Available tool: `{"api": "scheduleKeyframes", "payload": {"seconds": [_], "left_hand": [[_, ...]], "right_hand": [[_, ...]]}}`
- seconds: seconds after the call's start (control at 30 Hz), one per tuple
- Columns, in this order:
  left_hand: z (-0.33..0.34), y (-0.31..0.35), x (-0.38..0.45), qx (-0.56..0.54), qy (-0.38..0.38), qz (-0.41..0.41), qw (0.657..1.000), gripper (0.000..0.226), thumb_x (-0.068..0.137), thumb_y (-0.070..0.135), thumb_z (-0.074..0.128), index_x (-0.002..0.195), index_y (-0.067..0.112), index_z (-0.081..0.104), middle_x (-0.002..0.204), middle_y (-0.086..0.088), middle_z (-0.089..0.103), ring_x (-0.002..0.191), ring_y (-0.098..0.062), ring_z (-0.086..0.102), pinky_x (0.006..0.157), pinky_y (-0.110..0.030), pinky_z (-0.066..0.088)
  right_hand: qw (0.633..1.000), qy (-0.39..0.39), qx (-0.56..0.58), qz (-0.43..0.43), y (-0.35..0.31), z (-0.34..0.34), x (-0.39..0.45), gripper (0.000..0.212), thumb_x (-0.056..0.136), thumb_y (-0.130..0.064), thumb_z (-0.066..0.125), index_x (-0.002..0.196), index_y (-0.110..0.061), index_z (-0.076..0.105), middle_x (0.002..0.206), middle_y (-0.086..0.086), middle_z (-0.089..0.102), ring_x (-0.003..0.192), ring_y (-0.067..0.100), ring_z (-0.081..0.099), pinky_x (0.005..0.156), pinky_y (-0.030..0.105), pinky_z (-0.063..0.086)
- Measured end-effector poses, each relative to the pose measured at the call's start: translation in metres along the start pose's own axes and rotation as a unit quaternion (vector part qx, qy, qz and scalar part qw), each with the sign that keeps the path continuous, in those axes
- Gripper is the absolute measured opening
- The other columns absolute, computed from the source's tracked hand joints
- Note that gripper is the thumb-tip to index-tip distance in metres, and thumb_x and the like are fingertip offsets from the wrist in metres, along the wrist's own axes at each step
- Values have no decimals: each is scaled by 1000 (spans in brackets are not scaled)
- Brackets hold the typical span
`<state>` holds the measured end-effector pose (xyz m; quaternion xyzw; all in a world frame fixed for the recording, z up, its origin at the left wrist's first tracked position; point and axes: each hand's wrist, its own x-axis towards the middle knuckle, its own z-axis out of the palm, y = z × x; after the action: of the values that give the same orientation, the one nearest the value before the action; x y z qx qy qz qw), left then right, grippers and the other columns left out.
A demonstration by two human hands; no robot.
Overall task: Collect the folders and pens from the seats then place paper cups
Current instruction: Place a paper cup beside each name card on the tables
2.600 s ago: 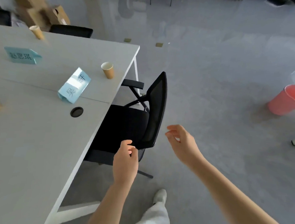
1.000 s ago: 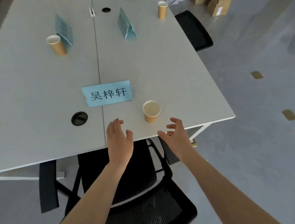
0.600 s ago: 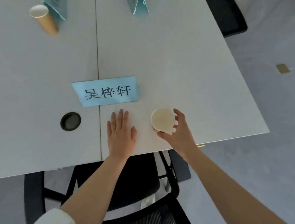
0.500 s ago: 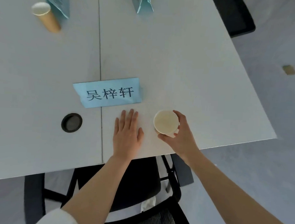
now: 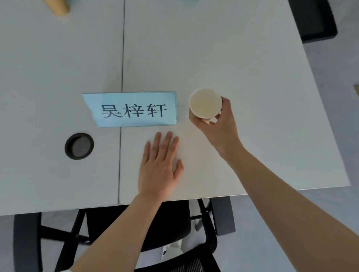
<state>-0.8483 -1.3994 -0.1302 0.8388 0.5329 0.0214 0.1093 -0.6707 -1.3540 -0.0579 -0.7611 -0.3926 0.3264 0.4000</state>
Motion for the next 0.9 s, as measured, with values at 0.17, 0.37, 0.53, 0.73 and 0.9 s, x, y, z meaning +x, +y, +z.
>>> {"api": "scheduleKeyframes", "payload": {"seconds": [0.17,0.37,0.53,0.73,0.9], "left_hand": [[0,1,0,3,-3,-6,1000,65,95,42,32,155,23,18,163,-1,16,151,-25,10,121,-47,14],[1,1,0,7,-1,-6,1000,63,95,44,29,155,23,22,163,-1,16,151,-24,10,121,-46,13],[0,3,-1,4,0,-7,1000,63,95,44,28,154,21,24,163,0,18,151,-23,11,121,-45,12],[-9,7,-1,1,-32,-15,999,65,93,44,25,153,19,25,163,-1,17,151,-24,9,122,-45,9],[-35,40,10,-25,-134,-97,986,67,98,31,40,155,15,9,165,-2,-2,151,-27,-6,122,-45,5]], "right_hand": [[1000,-14,-11,-1,2,9,14,75,69,-30,84,131,-18,42,126,-2,56,112,18,56,96,41,49],[999,-41,7,2,2,10,15,77,72,-27,83,135,-19,39,126,-8,54,115,16,55,98,38,49],[998,-53,-27,32,20,-13,-7,68,82,-9,70,140,-17,36,128,0,54,119,16,53,105,37,44],[993,-39,-62,89,56,-70,-68,47,90,-4,55,136,-12,45,135,1,54,126,13,50,108,34,41],[989,-41,-79,114,76,-116,-103,42,93,-8,53,133,-15,47,132,-1,55,121,14,51,108,37,41]]}}
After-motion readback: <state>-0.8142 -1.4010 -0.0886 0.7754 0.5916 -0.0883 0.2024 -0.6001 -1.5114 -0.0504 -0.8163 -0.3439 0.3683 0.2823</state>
